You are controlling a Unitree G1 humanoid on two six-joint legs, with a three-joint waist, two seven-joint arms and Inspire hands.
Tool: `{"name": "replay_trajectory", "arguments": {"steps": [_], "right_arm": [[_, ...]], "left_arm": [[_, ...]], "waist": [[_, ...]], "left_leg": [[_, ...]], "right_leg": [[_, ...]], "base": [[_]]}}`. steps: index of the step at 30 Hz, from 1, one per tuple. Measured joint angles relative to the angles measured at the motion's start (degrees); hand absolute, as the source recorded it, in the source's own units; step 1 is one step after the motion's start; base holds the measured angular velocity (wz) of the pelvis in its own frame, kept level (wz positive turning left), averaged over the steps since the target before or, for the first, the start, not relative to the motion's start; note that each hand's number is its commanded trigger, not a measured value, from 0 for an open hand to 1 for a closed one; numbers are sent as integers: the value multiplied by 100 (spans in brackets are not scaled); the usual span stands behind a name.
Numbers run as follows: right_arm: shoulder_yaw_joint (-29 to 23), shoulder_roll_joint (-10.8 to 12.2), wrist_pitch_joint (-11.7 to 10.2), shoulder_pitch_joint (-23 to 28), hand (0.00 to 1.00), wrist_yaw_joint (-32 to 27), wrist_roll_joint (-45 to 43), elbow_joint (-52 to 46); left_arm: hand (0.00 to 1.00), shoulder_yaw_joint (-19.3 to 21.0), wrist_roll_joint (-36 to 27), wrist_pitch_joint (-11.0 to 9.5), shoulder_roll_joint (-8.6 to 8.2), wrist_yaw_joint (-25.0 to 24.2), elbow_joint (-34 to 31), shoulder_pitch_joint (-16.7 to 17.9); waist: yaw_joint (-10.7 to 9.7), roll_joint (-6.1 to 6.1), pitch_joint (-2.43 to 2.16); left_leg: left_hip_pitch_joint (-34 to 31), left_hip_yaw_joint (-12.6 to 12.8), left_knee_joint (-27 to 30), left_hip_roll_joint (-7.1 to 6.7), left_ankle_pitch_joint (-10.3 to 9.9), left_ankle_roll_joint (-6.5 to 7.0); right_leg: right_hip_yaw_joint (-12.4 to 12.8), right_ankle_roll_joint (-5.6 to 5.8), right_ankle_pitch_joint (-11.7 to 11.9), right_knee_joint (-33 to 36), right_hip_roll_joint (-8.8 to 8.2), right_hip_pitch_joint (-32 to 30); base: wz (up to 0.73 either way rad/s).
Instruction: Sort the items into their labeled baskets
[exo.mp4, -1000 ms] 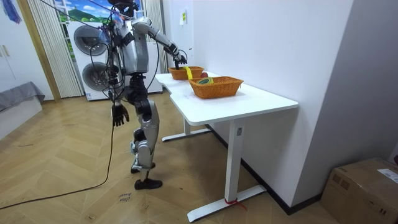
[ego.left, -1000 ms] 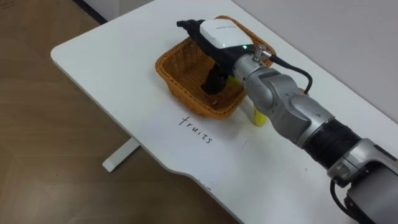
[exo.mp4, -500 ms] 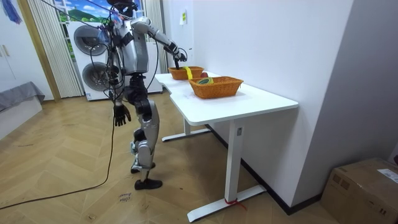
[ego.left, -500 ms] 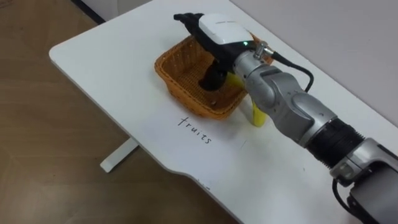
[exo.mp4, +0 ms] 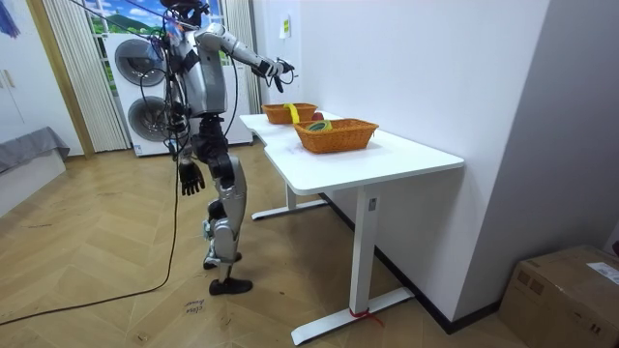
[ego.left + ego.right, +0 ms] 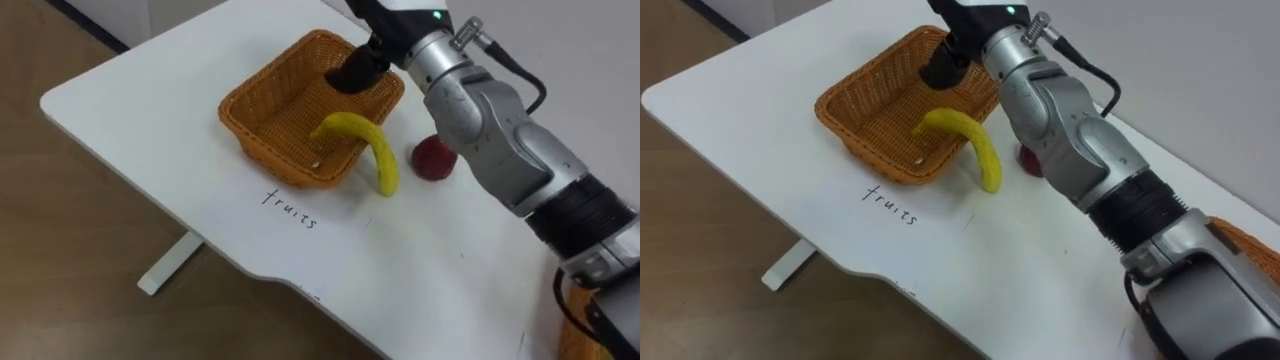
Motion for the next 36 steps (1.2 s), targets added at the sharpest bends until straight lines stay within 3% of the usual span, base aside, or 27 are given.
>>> {"name": "replay_trajectory", "arguments": {"steps": [5,15,22,26,36], "right_arm": [[-11,-22,-2,1,0,-100,65,-4],[-497,-187,9,171,0,-242,607,-116],[-1136,-238,25,714,0,-239,1873,-195],[-1152,-238,18,765,0,-240,2367,-34],[-1176,-198,19,1103,0,-235,3428,746]], "left_arm": [[0,11,2,27,-46,7,-145,159],[0,289,1,70,-153,7,-221,309],[0,283,12,171,-167,9,-465,525],[0,280,13,232,-232,13,-437,586],[0,168,3,243,-318,104,-504,626]], "waist": [[-99,131,-65],[-242,138,-79],[-322,222,-88],[-418,386,-98],[-432,393,-90]], "left_leg": [[115,38,-11,3,1,1],[285,52,-55,3,0,3],[255,48,-6,-13,-4,7],[302,55,-3,-13,3,10],[326,53,0,-6,10,6]], "right_leg": [[13,0,0,4,-2,75],[69,0,0,0,1,251],[66,0,0,4,-11,265],[68,1,0,7,-20,320],[95,0,0,8,-36,336]], "base": [[-2],[0],[0],[1],[0]]}}
